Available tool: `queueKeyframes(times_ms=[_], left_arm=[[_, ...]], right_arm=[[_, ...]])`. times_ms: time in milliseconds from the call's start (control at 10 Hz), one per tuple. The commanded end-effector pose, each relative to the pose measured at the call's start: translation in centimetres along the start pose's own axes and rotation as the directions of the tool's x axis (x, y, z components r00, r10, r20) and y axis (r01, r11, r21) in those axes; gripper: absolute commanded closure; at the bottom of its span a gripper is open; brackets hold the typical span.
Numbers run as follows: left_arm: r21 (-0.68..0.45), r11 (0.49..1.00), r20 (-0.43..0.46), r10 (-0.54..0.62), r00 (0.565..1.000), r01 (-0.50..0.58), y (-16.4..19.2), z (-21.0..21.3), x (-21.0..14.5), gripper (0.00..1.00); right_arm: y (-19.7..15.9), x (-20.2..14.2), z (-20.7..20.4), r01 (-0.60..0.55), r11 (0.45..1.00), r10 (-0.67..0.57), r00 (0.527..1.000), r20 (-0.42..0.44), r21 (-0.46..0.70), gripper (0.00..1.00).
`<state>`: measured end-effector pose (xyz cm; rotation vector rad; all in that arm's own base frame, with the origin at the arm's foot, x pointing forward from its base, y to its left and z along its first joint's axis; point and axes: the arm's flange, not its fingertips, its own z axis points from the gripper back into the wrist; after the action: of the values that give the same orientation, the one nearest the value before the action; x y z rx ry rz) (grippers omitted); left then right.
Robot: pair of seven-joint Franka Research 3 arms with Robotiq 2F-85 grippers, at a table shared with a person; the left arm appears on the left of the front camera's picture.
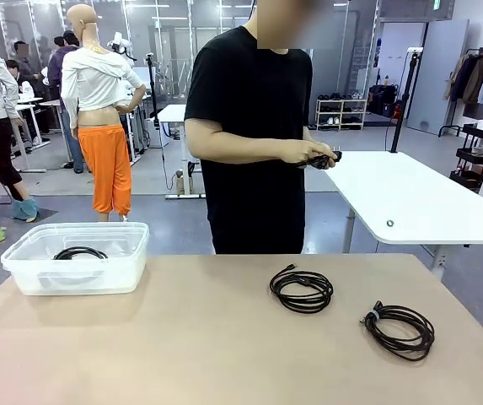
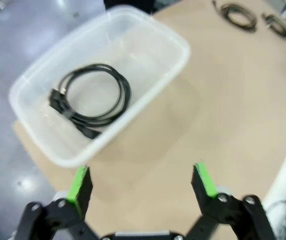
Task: Organize and store the cables.
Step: Place the Power Cable into the Organizing box.
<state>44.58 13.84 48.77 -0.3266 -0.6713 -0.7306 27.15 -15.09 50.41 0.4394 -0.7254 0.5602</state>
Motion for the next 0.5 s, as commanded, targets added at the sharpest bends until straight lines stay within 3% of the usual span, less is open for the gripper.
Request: queueKeyframes(times_ms=[0, 100, 300, 400], left_arm=[[-0.003, 1.000, 0.043, -0.022, 0.999, 0.022, -4.3, 0.3, -1.8, 0.00], [0.025, 0.999, 0.020, -0.047, 0.999, 0.046, -6.0, 0.9, -3.1, 0.00], [-0.009, 0.994, 0.066, -0.110, 0.992, 0.111, -7.7, 2.5, -5.0, 0.00], [-0.011, 0.979, 0.051, -0.204, 0.978, 0.204, -8.4, 3.2, -5.8, 0.00]], right_arm=[[0.0, 0.0, 0.3, -0.015, 1.000, 0.015, 1.000, 0.008, 0.009, 0.00], [0.0, 0.0, 0.3, -0.015, 1.000, 0.015, 1.000, 0.008, 0.009, 0.00], [0.0, 0.0, 0.3, -0.015, 1.000, 0.015, 1.000, 0.008, 0.009, 0.00], [0.0, 0.0, 0.3, -0.015, 1.000, 0.015, 1.000, 0.008, 0.009, 0.00]])
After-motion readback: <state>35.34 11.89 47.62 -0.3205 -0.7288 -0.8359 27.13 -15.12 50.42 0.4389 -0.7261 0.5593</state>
